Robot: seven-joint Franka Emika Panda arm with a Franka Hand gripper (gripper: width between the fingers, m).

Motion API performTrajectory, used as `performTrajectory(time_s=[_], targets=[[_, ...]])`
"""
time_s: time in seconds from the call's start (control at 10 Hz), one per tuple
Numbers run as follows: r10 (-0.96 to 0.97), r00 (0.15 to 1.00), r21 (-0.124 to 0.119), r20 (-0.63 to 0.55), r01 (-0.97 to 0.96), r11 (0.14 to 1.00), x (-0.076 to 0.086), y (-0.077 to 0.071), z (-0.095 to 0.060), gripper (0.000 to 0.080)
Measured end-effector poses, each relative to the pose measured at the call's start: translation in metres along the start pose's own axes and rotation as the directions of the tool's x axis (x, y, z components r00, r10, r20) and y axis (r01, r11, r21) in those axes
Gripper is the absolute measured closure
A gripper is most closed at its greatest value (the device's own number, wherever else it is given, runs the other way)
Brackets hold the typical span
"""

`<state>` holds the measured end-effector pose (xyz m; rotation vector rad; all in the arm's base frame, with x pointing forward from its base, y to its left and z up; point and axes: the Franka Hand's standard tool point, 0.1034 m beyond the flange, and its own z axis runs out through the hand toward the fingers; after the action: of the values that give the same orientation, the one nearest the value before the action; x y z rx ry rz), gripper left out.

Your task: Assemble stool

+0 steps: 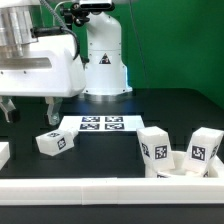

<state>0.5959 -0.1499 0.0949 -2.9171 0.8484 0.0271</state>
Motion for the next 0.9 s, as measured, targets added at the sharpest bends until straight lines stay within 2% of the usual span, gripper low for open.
performTrajectory(time_s=[0.1,0.2,0.4,0.5,0.6,0.9], targets=[[0.003,1.0,0.001,0.001,-0.003,1.0,0.0,0.001,0.0,0.015],[0.038,0.999,0.01,0.003,-0.038,0.999,-0.001,0.011,0.004,0.015],[0.106,0.994,-0.01,0.012,-0.105,0.994,-0.023,0.048,0.024,0.015],[0.126,0.992,-0.016,0.014,-0.126,0.992,-0.032,0.059,0.034,0.015],[0.128,0.992,-0.022,0.01,-0.128,0.992,-0.035,0.062,0.038,0.015],[0.128,0.99,-0.018,0.064,-0.127,0.992,-0.038,0.06,0.038,0.015]])
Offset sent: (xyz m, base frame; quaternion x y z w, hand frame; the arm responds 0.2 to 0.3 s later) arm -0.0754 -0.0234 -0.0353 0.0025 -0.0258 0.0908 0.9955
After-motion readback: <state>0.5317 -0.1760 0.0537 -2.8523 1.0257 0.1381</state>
